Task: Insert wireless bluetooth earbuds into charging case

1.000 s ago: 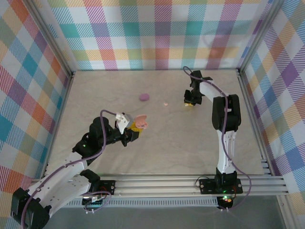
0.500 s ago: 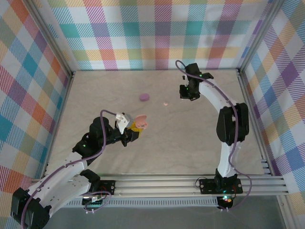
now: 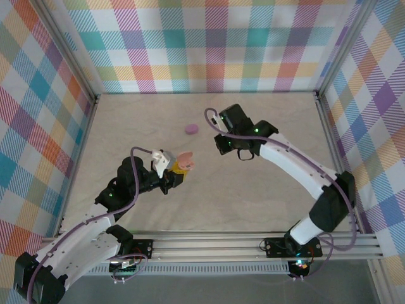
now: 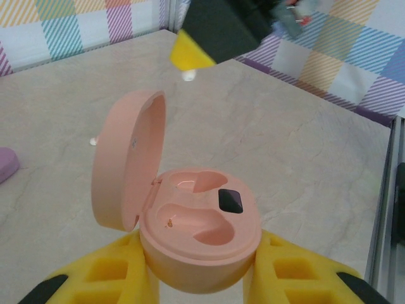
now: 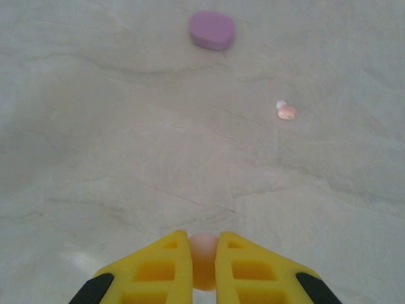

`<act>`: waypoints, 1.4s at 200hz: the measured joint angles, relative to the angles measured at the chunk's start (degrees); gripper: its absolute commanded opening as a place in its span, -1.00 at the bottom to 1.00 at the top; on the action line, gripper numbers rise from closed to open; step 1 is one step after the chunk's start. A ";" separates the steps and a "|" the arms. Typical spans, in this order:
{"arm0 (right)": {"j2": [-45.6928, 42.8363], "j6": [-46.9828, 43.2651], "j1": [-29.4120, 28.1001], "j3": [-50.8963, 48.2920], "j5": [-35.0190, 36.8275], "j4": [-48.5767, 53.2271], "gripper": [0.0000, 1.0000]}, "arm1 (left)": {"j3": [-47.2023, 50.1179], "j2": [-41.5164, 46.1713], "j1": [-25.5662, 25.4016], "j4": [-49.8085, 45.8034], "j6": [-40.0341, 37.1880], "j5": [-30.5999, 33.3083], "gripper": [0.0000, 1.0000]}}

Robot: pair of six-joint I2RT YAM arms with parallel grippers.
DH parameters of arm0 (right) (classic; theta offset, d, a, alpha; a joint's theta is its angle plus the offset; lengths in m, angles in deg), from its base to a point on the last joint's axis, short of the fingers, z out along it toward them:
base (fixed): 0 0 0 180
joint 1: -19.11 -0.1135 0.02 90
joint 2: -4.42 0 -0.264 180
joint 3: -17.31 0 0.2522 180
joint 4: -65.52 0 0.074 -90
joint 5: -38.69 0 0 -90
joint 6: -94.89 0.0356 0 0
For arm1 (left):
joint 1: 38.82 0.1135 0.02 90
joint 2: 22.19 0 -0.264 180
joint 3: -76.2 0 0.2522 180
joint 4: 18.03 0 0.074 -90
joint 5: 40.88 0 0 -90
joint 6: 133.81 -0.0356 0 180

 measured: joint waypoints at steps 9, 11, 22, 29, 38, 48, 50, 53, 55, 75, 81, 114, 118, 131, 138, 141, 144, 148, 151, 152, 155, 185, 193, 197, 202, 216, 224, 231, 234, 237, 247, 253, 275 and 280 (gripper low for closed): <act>-1.97 -0.39 -1.44 -1.16 0.28 -1.07 -0.75 | 0.00 0.00 0.00 0.33 0.20 0.20 -0.68; -2.38 -0.48 -1.79 -1.40 0.42 -1.31 -0.75 | 0.00 0.00 0.00 0.42 0.20 0.22 -0.68; -4.26 -0.85 -3.37 -2.23 0.59 -2.43 -0.74 | 0.00 0.00 0.00 0.94 0.46 0.44 -0.68; -5.18 -0.96 -4.22 -2.56 0.59 -3.17 -0.74 | 0.00 0.00 0.00 1.22 0.66 0.52 -0.68; -6.21 -1.29 -5.33 -2.86 0.59 -4.09 -0.74 | 0.00 0.00 0.00 1.40 1.01 0.61 -0.68; -7.15 -1.75 -6.58 -2.99 0.48 -5.07 -0.74 | 0.00 0.00 0.00 1.55 1.25 0.63 -0.68; -7.32 -1.81 -6.82 -3.02 0.39 -5.31 -0.74 | 0.00 0.00 0.00 1.57 1.27 0.63 -0.68; -7.54 -1.97 -7.15 -3.08 0.37 -5.64 -0.74 | 0.00 0.00 0.00 1.73 1.31 0.66 -0.68; -7.69 -1.99 -7.34 -3.13 0.35 -5.79 -0.74 | 0.00 0.00 0.00 1.79 1.31 0.66 -0.68; -9.20 -2.29 -9.35 -4.31 -0.92 -8.35 -0.75 | 0.00 0.11 0.00 2.51 1.49 0.83 -0.68; -9.60 -2.29 -9.86 -4.79 -1.29 -8.90 -0.75 | 0.00 0.17 0.00 2.58 1.49 0.87 -0.68; -10.10 -2.32 -11.74 -5.95 -3.30 -10.47 -0.74 | 0.00 0.31 0.00 2.60 1.49 0.87 -0.68; -10.10 -2.32 -11.93 -5.92 -3.30 -10.45 -0.74 | 0.00 0.33 0.00 2.60 1.49 0.87 -0.67; -9.97 -2.34 -12.37 -5.66 -3.28 -10.21 -0.74 | 0.00 0.48 0.00 2.60 1.51 0.87 -0.68; -9.66 -2.36 -12.61 -5.29 -3.28 -10.08 -0.74 | 0.00 0.59 0.00 2.58 1.51 0.87 -0.68; -9.55 -2.36 -12.72 -5.11 -3.28 -10.05 -0.74 | 0.00 0.61 0.00 2.60 1.51 0.90 -0.68; -9.42 -2.38 -12.76 -4.98 -3.28 -10.05 -0.74 | 0.00 0.70 0.00 2.60 1.51 0.90 -0.68; -9.22 -2.40 -12.87 -4.79 -3.28 -10.05 -0.74 | 0.00 0.76 0.00 2.60 1.51 0.90 -0.68; -9.09 -2.43 -12.96 -4.66 -3.28 -10.05 -0.74 | 0.00 0.83 0.00 2.60 1.51 0.90 -0.68; -9.07 -2.47 -12.98 -4.63 -3.28 -10.05 -0.74 | 0.00 0.85 0.00 2.60 1.51 0.92 -0.67; -8.98 -2.51 -13.07 -4.59 -3.28 -10.05 -0.74 | 0.00 0.90 0.00 2.58 1.51 0.92 -0.68; -8.33 -2.69 -13.25 -4.55 -3.48 -10.03 -0.74 | 0.00 1.22 0.00 2.58 1.51 0.92 -0.68; -8.02 -2.93 -13.33 -4.55 -3.54 -10.03 -0.74 | 0.00 1.25 0.00 2.58 1.51 0.92 -0.68; -7.87 -2.99 -13.40 -4.52 -3.63 -10.03 -0.74 | 0.00 1.27 0.00 2.58 1.53 0.90 -0.68; -7.63 -3.21 -13.46 -4.52 -3.74 -10.03 -0.74 | 0.00 1.29 0.00 2.58 1.55 0.90 -0.68; -6.78 -3.56 -13.73 -4.37 -4.11 -10.03 -0.74 | 0.00 1.27 0.00 2.60 1.70 0.81 -0.67; -6.23 -3.72 -13.84 -4.24 -4.17 -10.03 -0.73 | 0.00 1.25 0.00 2.60 1.73 0.74 -0.67; -5.77 -3.82 -13.88 -4.09 -4.33 -10.03 -0.73 | 0.00 1.18 0.00 2.62 1.75 0.55 -0.67; -5.62 -3.82 -13.88 -3.98 -4.37 -10.01 -0.74 | 0.00 1.09 0.00 2.62 1.75 0.42 -0.67; -5.42 -3.85 -13.88 -3.89 -4.44 -10.01 -0.74 | 0.00 1.03 0.00 2.62 1.77 0.35 -0.67; -4.83 -3.85 -13.88 -3.48 -4.61 -10.01 -0.74 | 0.00 0.74 0.00 2.64 1.92 0.17 -0.67; -4.55 -3.85 -13.88 -3.21 -4.66 -9.99 -0.74 | 0.00 0.55 0.00 2.62 1.95 0.00 -0.67; -3.74 -4.20 -13.88 -2.47 -5.09 -9.99 -0.74 | 0.00 0.31 0.00 2.64 2.14 -0.31 -0.67; -3.63 -4.31 -13.88 -2.38 -5.22 -9.97 -0.74 | 0.00 0.31 0.00 2.64 2.14 -0.31 -0.67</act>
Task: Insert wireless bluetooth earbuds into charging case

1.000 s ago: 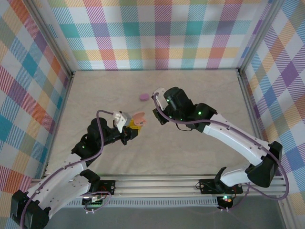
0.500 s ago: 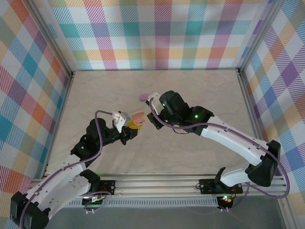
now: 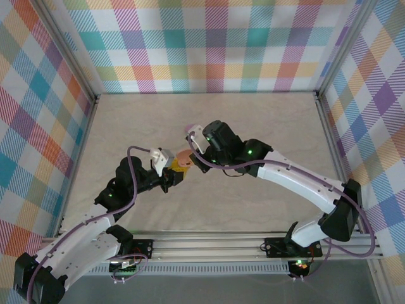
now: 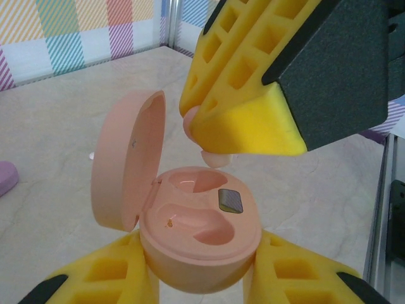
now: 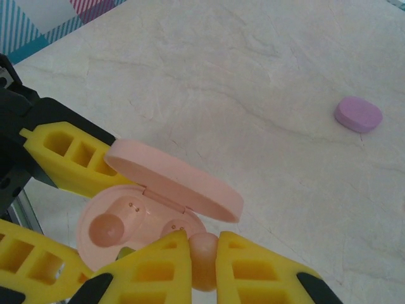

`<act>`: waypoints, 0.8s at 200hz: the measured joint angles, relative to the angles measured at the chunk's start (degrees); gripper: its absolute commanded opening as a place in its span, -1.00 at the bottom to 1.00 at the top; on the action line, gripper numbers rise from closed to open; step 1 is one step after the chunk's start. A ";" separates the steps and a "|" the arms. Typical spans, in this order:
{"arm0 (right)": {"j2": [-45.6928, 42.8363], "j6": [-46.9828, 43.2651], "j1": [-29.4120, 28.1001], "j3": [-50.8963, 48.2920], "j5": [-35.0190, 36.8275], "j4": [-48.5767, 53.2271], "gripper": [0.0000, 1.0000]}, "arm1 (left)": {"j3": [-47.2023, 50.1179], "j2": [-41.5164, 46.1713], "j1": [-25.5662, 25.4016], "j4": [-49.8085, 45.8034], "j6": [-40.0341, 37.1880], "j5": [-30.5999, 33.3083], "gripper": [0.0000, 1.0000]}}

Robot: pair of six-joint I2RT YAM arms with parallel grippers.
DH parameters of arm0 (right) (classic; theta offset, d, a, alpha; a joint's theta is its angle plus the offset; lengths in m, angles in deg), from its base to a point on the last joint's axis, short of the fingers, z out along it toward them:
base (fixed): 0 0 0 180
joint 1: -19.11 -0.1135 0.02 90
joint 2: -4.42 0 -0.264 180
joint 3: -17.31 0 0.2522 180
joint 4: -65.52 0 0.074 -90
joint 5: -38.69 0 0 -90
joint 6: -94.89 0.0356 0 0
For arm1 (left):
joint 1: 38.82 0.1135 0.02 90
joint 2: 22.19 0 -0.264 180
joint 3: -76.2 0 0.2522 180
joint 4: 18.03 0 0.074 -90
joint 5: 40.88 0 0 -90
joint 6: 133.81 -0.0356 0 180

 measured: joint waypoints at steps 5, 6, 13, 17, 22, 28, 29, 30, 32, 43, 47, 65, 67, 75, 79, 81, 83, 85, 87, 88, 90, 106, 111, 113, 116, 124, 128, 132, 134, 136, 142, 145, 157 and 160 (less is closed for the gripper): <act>0.07 -0.17 0.00 0.02 -0.11 -0.02 -0.74 | 0.00 0.00 0.00 0.00 0.00 -0.02 -0.67; 0.09 -0.20 -0.02 0.04 -0.15 -0.02 -0.74 | 0.00 0.00 0.00 0.00 0.00 -0.04 -0.67; 0.20 -0.42 -0.04 0.09 -0.24 0.00 -0.74 | 0.00 0.00 0.00 0.00 0.00 -0.11 -0.67; 0.33 -0.50 -0.04 0.11 -0.26 0.00 -0.74 | 0.00 0.00 0.00 0.00 0.00 -0.17 -0.67; 0.44 -0.59 -0.04 0.24 -0.33 0.09 -0.74 | 0.00 0.00 0.00 0.00 0.00 -0.17 -0.67; 0.66 -0.72 -0.09 0.46 -0.39 0.26 -0.74 | 0.00 0.00 0.00 0.00 0.00 -0.20 -0.67; 0.70 -0.79 -0.09 0.50 -0.39 0.31 -0.74 | 0.00 0.00 0.00 0.00 0.00 -0.20 -0.67; 0.74 -0.81 -0.11 0.52 -0.39 0.33 -0.74 | 0.00 0.00 0.00 0.00 0.00 -0.17 -0.67; 0.81 -0.81 -0.09 0.63 -0.39 0.39 -0.74 | 0.00 0.00 0.00 0.00 0.00 -0.17 -0.67; 1.09 -1.01 -0.15 0.92 -0.39 0.76 -0.74 | 0.00 0.00 0.00 0.00 0.00 -0.17 -0.67; 1.20 -1.03 -0.20 1.05 -0.42 1.03 -0.74 | 0.00 0.00 0.00 0.00 0.00 -0.17 -0.67; 1.66 -1.27 -0.37 1.53 -0.46 1.75 -0.74 | 0.00 0.00 0.00 0.02 0.00 -0.17 -0.67; 1.68 -1.29 -0.37 1.55 -0.48 1.79 -0.74 | 0.00 0.00 0.00 0.02 0.00 -0.17 -0.67; 1.77 -1.53 -0.37 1.60 -0.63 2.03 -0.74 | 0.00 0.00 0.00 0.04 0.00 -0.17 -0.67; 1.79 -1.73 -0.39 1.60 -0.68 2.14 -0.74 | 0.00 0.00 0.00 0.04 0.00 -0.17 -0.67; 1.79 -1.81 -0.39 1.60 -0.70 2.21 -0.74 | 0.00 0.00 0.00 0.04 0.00 -0.17 -0.67; 1.79 -1.90 -0.39 1.60 -0.70 2.29 -0.74 | 0.00 0.00 0.00 0.04 0.00 -0.17 -0.67; 1.79 -2.05 -0.39 1.60 -0.72 2.36 -0.74 | 0.00 0.00 0.00 0.04 0.00 -0.17 -0.67; 1.79 -2.14 -0.39 1.60 -0.74 2.43 -0.74 | 0.00 0.00 0.00 0.04 0.00 -0.17 -0.67; 1.79 -2.14 -0.39 1.60 -0.76 2.49 -0.74 | 0.00 0.00 0.00 0.04 0.00 -0.17 -0.67; 1.79 -2.16 -0.39 1.60 -0.81 2.54 -0.74 | 0.00 0.00 0.00 0.04 0.00 -0.20 -0.67; 1.79 -3.10 -0.39 1.60 -0.87 2.82 -0.73 | 0.00 0.00 0.00 0.04 0.00 -0.22 -0.67; 1.79 -3.52 -0.39 1.60 -0.87 2.97 -0.73 | 0.00 0.00 0.00 0.04 0.00 -0.22 -0.67; 1.79 -3.69 -0.39 1.60 -0.90 2.99 -0.72 | 0.00 0.00 0.00 0.04 0.00 -0.22 -0.67; 1.79 -3.87 -0.39 1.60 -0.90 3.04 -0.72 | 0.00 0.00 0.00 0.04 0.00 -0.22 -0.67; 1.79 -4.26 -0.39 1.62 -0.96 3.21 -0.71 | 0.00 0.00 0.00 0.00 0.00 -0.24 -0.67; 1.79 -4.48 -0.39 1.68 -1.05 3.32 -0.70 | 0.00 0.00 0.00 0.00 0.00 -0.28 -0.67; 1.81 -4.79 -0.39 1.75 -1.09 3.41 -0.68 | 0.00 0.00 0.00 0.00 0.00 -0.35 -0.67; 1.81 -5.09 -0.39 1.79 -1.14 3.45 -0.67 | 0.00 0.00 0.00 0.00 0.00 -0.35 -0.67; 1.84 -5.20 -0.39 1.84 -1.18 3.50 -0.66 | 0.00 0.00 0.00 0.00 0.00 -0.37 -0.67; 1.90 -5.73 -0.37 2.05 -1.31 3.72 -0.64 | 0.00 0.02 0.00 0.00 0.00 -0.39 -0.67; 1.97 -5.95 -0.37 2.19 -1.40 3.87 -0.63 | 0.00 0.02 0.00 0.00 0.00 -0.39 -0.67; 2.27 -6.88 -0.37 2.69 -1.77 4.39 -0.61 | 0.00 0.07 0.00 0.00 0.00 -0.46 -0.67; 2.36 -7.02 -0.37 2.86 -1.97 4.52 -0.61 | 0.00 0.07 0.00 0.00 0.00 -0.46 -0.67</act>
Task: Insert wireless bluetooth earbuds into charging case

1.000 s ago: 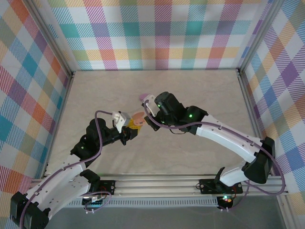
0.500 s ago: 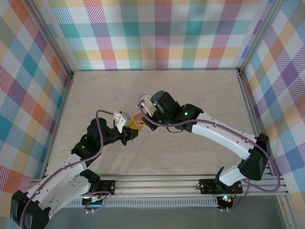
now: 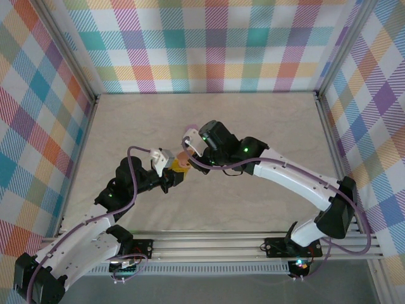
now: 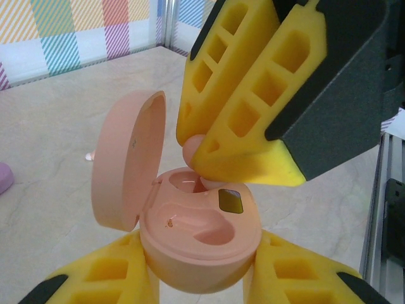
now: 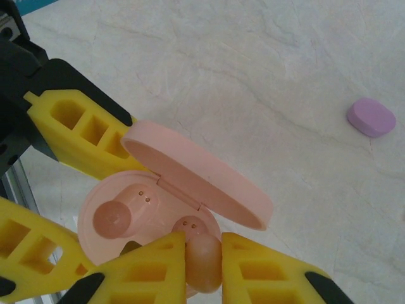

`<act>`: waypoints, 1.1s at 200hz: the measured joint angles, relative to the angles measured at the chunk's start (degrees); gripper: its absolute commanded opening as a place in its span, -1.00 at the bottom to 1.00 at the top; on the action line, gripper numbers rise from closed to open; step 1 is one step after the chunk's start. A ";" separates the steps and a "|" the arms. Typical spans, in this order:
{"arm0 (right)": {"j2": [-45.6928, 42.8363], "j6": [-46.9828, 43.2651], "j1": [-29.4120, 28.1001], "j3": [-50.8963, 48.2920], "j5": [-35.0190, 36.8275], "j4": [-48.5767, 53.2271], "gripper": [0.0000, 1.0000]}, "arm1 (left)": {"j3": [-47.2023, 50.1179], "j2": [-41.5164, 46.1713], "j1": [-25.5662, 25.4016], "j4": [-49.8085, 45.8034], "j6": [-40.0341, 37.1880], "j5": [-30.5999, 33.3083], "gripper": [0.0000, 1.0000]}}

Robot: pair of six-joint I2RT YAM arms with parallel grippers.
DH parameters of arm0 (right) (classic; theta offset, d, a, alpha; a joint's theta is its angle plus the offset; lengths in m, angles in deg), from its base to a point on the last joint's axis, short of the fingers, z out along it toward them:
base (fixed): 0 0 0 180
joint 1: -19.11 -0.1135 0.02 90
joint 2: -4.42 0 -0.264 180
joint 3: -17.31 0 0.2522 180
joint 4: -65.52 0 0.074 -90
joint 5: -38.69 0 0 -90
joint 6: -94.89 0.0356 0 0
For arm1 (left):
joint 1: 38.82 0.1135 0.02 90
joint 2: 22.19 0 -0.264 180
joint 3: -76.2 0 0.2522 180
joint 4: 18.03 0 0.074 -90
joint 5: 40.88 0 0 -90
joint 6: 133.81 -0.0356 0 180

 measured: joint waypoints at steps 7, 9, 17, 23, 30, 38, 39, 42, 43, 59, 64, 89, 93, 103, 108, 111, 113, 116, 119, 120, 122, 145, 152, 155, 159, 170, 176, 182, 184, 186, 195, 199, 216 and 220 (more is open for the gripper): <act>0.31 -0.24 0.02 0.31 -0.26 0.31 -0.60 | 0.00 0.00 0.00 0.00 0.00 -0.11 -0.67; 0.35 -0.26 0.02 0.37 -0.31 0.35 -0.60 | 0.00 0.00 0.00 -0.02 0.00 -0.15 -0.67; 0.63 -0.52 0.02 0.61 -0.81 0.50 -0.59 | 0.00 0.00 0.00 -0.02 0.00 -0.17 -0.67; 0.83 -0.68 0.02 0.72 -1.09 0.66 -0.57 | 0.00 0.00 0.00 -0.09 0.00 -0.20 -0.67; 0.96 -0.81 0.07 0.79 -1.33 0.76 -0.56 | 0.00 0.00 0.00 -0.24 0.00 -0.26 -0.67; 1.16 -0.87 0.13 0.87 -1.68 1.01 -0.55 | 0.00 0.00 0.00 -0.35 0.00 -0.31 -0.67; 1.18 -0.87 0.13 0.90 -1.73 1.05 -0.55 | 0.00 0.00 0.00 -0.39 0.00 -0.35 -0.67; 1.22 -0.90 0.13 0.98 -1.79 1.14 -0.55 | 0.00 0.00 0.00 -0.46 0.00 -0.35 -0.67; 1.25 -0.87 0.13 0.98 -1.81 1.16 -0.54 | 0.00 0.00 0.00 -0.46 0.00 -0.35 -0.67; 1.70 -0.87 0.20 1.64 -2.12 1.79 -0.53 | 0.02 0.00 0.00 -0.52 0.02 -0.39 -0.67; 1.81 -0.87 0.26 1.86 -2.21 1.99 -0.52 | 0.02 0.00 0.00 -0.52 0.00 -0.37 -0.67; 2.78 -0.87 0.46 3.32 -2.67 3.54 -0.48 | 0.02 0.00 0.00 -0.59 0.15 -0.33 -0.67; 2.93 -0.85 0.46 3.58 -2.75 3.78 -0.47 | 0.02 0.02 0.00 -0.63 0.17 -0.33 -0.67; 3.21 -0.61 0.46 4.13 -2.82 4.31 -0.47 | 0.04 0.13 0.00 -0.68 0.24 -0.31 -0.67; 3.30 -0.39 0.46 4.24 -2.86 4.48 -0.46 | 0.11 0.22 0.00 -0.66 0.42 -0.31 -0.67; 3.30 -0.33 0.46 4.26 -2.86 4.50 -0.46 | 0.11 0.24 0.00 -0.66 0.42 -0.28 -0.67; 3.32 -0.15 0.46 4.28 -2.89 4.52 -0.46 | 0.15 0.28 0.00 -0.66 0.50 -0.31 -0.67; 3.32 0.02 0.46 4.28 -2.89 4.57 -0.46 | 0.24 0.31 0.00 -0.48 0.63 -0.28 -0.67; 3.32 0.09 0.46 4.28 -2.91 4.59 -0.46 | 0.39 0.33 0.00 -0.37 0.70 -0.31 -0.67; 3.32 0.13 0.46 4.28 -2.93 4.61 -0.46 | 0.44 0.33 0.00 -0.33 0.74 -0.31 -0.67; 3.34 0.26 0.46 4.31 -2.93 4.66 -0.46 | 0.55 0.35 0.00 -0.17 0.85 -0.31 -0.67; 3.96 1.16 0.33 4.81 -3.93 5.46 -0.41 | 1.90 0.37 0.00 1.33 2.03 -0.15 -0.67; 4.22 1.62 0.33 5.14 -4.20 5.70 -0.41 | 2.05 0.35 0.00 1.51 2.36 -0.11 -0.67; 4.31 1.86 0.33 5.25 -4.26 5.77 -0.41 | 2.08 0.33 0.00 1.64 2.49 -0.09 -0.67; 4.39 2.01 0.35 5.38 -4.28 5.81 -0.41 | 2.10 0.33 0.00 1.68 2.56 -0.09 -0.67; 4.46 2.62 0.35 5.64 -4.28 5.90 -0.41 | 2.10 0.33 0.00 1.88 2.86 0.09 -0.67; 4.46 3.08 0.35 5.90 -4.26 6.10 -0.40 | 2.10 0.35 0.00 2.21 3.02 0.11 -0.67; 4.46 3.34 0.39 6.19 -4.28 6.34 -0.39 | 2.10 0.44 0.00 2.49 3.19 0.11 -0.67; 4.46 3.39 0.39 6.29 -4.28 6.34 -0.39 | 2.10 0.46 0.00 2.56 3.21 0.11 -0.67; 4.46 3.50 0.39 6.36 -4.28 6.36 -0.38 | 2.10 0.52 0.00 2.62 3.28 0.13 -0.67; 4.46 4.04 0.39 6.86 -4.28 6.54 -0.37 | 2.10 0.90 0.00 2.82 3.43 0.22 -0.67; 4.46 4.17 0.39 7.06 -4.33 6.64 -0.37 | 2.10 1.05 0.00 2.84 3.48 0.26 -0.67; 4.46 5.18 0.37 7.87 -4.61 6.95 -0.37 | 2.10 1.75 0.00 3.06 3.65 0.31 -0.67; 4.46 5.33 0.37 8.00 -4.72 6.99 -0.37 | 2.10 1.88 0.00 3.06 3.67 0.31 -0.67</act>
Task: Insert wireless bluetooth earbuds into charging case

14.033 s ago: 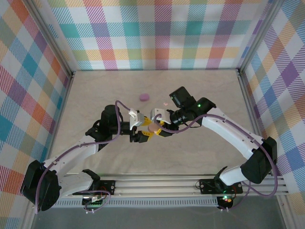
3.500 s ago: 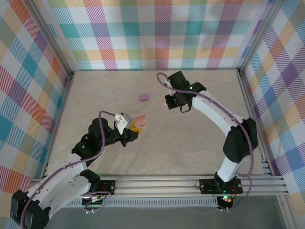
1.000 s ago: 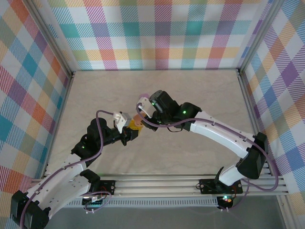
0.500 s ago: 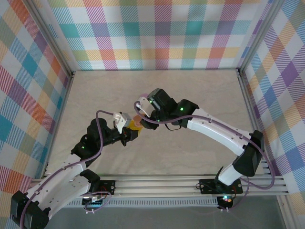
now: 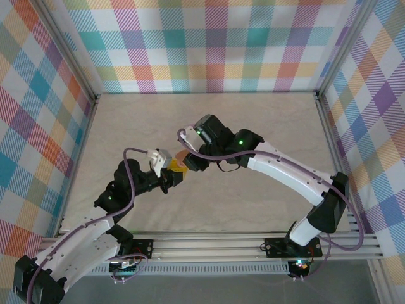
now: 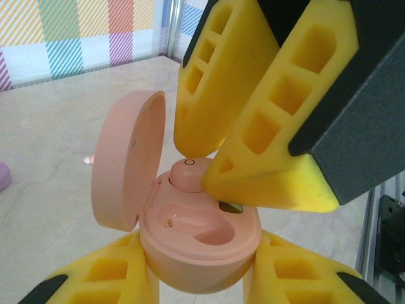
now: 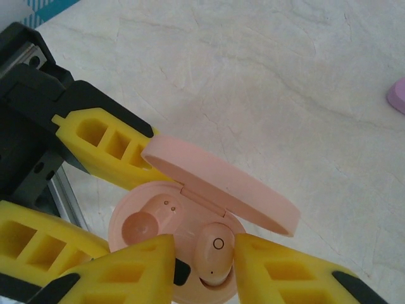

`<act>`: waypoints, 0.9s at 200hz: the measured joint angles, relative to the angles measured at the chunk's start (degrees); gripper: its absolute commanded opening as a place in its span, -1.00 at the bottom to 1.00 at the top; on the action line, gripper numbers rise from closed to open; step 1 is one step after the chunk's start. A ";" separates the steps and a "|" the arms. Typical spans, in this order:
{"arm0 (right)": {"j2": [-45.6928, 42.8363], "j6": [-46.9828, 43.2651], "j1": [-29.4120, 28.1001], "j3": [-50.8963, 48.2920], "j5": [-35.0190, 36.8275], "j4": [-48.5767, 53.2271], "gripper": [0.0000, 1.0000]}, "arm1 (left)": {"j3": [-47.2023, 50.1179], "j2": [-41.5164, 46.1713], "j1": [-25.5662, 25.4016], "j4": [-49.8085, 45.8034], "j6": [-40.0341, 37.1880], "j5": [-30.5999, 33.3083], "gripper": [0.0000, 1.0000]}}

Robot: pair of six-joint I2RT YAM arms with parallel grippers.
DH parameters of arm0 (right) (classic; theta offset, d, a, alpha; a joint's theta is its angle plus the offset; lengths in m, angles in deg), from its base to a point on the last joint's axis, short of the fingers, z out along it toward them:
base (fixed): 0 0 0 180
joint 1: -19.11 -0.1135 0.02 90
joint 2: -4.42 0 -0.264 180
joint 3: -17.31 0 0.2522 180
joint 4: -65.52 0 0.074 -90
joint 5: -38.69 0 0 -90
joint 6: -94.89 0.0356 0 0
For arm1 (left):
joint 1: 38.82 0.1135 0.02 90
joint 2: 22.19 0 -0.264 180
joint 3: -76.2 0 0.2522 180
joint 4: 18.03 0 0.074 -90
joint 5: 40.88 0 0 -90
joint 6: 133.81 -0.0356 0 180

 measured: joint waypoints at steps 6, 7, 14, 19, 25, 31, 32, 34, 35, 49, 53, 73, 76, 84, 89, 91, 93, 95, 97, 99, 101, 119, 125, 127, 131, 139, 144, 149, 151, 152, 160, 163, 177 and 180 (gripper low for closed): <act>0.00 0.33 -0.02 0.15 -0.04 0.11 -0.36 | 0.00 0.24 0.00 0.02 0.11 0.00 -0.67; -0.02 0.39 -0.04 0.17 -0.07 0.13 -0.36 | 0.00 0.26 0.00 0.04 0.13 0.00 -0.67; -0.02 0.81 -0.04 0.31 -0.17 0.17 -0.36 | 0.02 0.46 0.00 0.07 0.15 0.00 -0.67; -0.02 1.05 -0.04 0.39 -0.24 0.22 -0.36 | 0.07 0.61 0.00 0.11 0.15 0.00 -0.67; -0.02 1.36 -0.04 0.42 -0.33 0.22 -0.36 | 0.15 0.72 0.00 0.22 0.17 0.02 -0.67; -0.02 1.60 -0.04 0.48 -0.42 0.28 -0.36 | 0.22 0.85 0.00 0.31 0.17 0.02 -0.67; -0.02 1.64 -0.04 0.48 -0.44 0.28 -0.36 | 0.26 0.87 0.00 0.35 0.17 0.00 -0.67; -0.04 1.70 -0.04 0.50 -0.44 0.28 -0.36 | 0.26 0.92 0.00 0.35 0.17 0.00 -0.67; -0.04 1.84 -0.07 0.50 -0.46 0.31 -0.36 | 0.28 0.96 0.00 0.35 0.17 0.00 -0.67; -0.11 2.54 -0.13 0.72 -0.57 0.37 -0.36 | 0.46 1.16 0.00 0.63 0.15 -0.02 -0.67; -0.15 2.71 -0.15 0.81 -0.59 0.37 -0.36 | 0.52 1.22 0.00 0.81 0.17 -0.02 -0.67; -0.85 3.65 -0.26 1.16 -0.98 0.33 -0.35 | 0.70 1.44 0.00 1.42 0.17 0.00 -0.67; -1.05 3.91 -0.26 1.22 -1.05 0.35 -0.35 | 0.72 1.44 0.00 1.46 0.17 0.00 -0.67; -1.60 4.24 -0.31 1.36 -1.20 0.35 -0.35 | 0.81 1.49 0.00 1.75 0.17 0.00 -0.67; -1.99 4.46 -0.31 1.46 -1.29 0.35 -0.35 | 0.87 1.51 0.00 1.90 0.17 -0.02 -0.67; -2.14 4.55 -0.31 1.51 -1.29 0.31 -0.35 | 0.94 1.51 0.00 2.01 0.17 0.00 -0.67; -2.34 4.66 -0.31 1.57 -1.29 0.31 -0.35 | 1.01 1.55 0.00 2.10 0.17 0.00 -0.67; -2.54 4.76 -0.31 1.60 -1.29 0.28 -0.35 | 1.03 1.57 0.00 2.19 0.17 0.00 -0.67; -2.67 4.90 -0.31 1.64 -1.29 0.28 -0.35 | 1.07 1.57 0.00 2.19 0.17 -0.02 -0.67; -2.86 4.94 -0.31 1.68 -1.31 0.28 -0.35 | 1.09 1.62 0.00 2.25 0.17 0.00 -0.67; -3.04 5.09 -0.31 1.73 -1.31 0.26 -0.35 | 1.11 1.64 0.00 2.32 0.17 0.00 -0.67; -5.14 5.73 0.02 1.79 -1.31 0.09 -0.34 | 1.22 1.79 0.00 2.64 0.15 0.00 -0.67; -5.92 5.90 0.37 1.79 -1.29 0.07 -0.34 | 1.22 1.88 0.00 2.69 0.15 0.00 -0.67; -6.10 5.95 0.44 1.79 -1.29 0.07 -0.34 | 1.22 1.90 0.00 2.71 0.15 0.00 -0.67; -6.60 6.16 0.68 1.79 -1.29 0.02 -0.34 | 1.22 1.99 0.00 2.71 0.13 0.00 -0.67; -7.43 6.54 1.09 1.79 -1.29 -0.02 -0.33 | 1.22 2.12 0.00 2.71 0.13 0.02 -0.67; -7.91 6.75 1.51 1.79 -1.29 -0.07 -0.33 | 1.22 2.21 0.00 2.69 0.11 0.04 -0.67; -8.37 6.97 1.99 1.79 -1.29 -0.13 -0.33 | 1.22 2.32 0.00 2.69 0.11 0.02 -0.67; -8.52 7.02 2.25 1.79 -1.29 -0.15 -0.32 | 1.22 2.34 0.00 2.69 0.11 0.04 -0.67; -8.57 7.04 2.32 1.79 -1.29 -0.17 -0.32 | 1.22 2.36 0.00 2.67 0.09 0.07 -0.67; -9.16 7.34 3.32 1.79 -1.27 -0.28 -0.31 | 1.22 2.54 0.00 2.54 0.04 0.07 -0.67; -9.35 7.50 3.67 1.79 -1.29 -0.33 -0.31 | 1.22 2.60 0.00 2.49 -0.04 0.11 -0.67; -9.92 8.50 5.53 1.68 -1.31 -0.42 -0.30 | 1.22 2.99 0.00 2.29 -0.13 0.28 -0.67; -10.01 8.66 5.88 1.64 -1.29 -0.44 -0.29 | 1.22 3.08 0.00 2.25 -0.13 0.39 -0.67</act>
